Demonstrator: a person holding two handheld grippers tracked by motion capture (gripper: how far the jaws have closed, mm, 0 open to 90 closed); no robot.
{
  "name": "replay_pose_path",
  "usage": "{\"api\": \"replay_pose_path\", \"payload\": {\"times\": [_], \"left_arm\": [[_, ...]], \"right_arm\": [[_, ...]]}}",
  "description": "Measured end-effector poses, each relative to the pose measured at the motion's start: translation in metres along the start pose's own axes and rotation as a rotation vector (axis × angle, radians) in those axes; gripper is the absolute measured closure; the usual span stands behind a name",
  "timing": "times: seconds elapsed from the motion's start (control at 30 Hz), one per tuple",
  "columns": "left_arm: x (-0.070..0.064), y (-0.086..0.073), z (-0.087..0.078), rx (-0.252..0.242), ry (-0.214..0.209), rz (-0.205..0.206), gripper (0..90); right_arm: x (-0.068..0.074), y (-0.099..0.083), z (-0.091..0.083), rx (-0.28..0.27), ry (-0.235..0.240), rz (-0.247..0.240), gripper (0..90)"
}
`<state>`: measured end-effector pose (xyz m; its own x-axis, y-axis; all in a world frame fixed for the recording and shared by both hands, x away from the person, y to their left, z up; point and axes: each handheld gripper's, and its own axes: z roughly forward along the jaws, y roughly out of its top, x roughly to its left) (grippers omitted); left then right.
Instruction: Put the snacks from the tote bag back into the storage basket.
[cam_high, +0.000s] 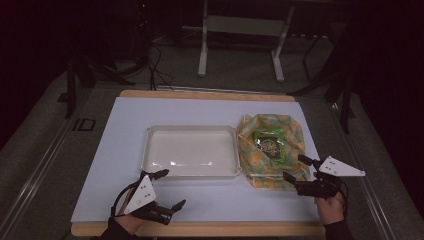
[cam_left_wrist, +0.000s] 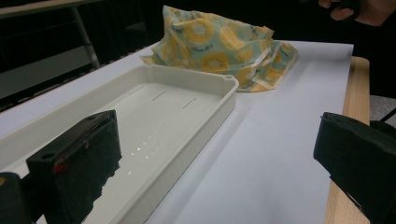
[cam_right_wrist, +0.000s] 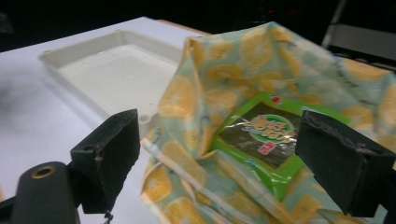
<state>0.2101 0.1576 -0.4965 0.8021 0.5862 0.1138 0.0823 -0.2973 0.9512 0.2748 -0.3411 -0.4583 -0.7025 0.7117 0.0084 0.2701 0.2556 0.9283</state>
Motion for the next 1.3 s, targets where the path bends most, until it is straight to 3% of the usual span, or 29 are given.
{"api": "replay_pose_path", "payload": {"times": [0.43, 0.73, 0.83, 1.07, 1.3], "left_arm": [[0.003, -0.003, -0.008, 0.011, 0.008, -0.004, 1.3], [0.003, -0.005, -0.011, 0.023, -0.005, 0.003, 1.3], [0.002, -0.006, -0.009, 0.026, -0.009, 0.002, 1.3], [0.002, -0.005, -0.009, 0.024, -0.012, 0.002, 1.3], [0.002, -0.005, -0.009, 0.021, -0.012, 0.003, 1.3]], "right_arm": [[0.002, 0.0, -0.001, 0.001, -0.074, -0.022, 13.4], [0.005, 0.005, 0.001, -0.001, -0.038, -0.05, 13.4], [0.004, 0.008, -0.001, -0.011, -0.027, -0.036, 13.4], [0.005, 0.018, -0.005, -0.051, -0.02, -0.043, 13.5], [0.007, 0.028, -0.005, -0.055, -0.033, -0.068, 13.6]]}}
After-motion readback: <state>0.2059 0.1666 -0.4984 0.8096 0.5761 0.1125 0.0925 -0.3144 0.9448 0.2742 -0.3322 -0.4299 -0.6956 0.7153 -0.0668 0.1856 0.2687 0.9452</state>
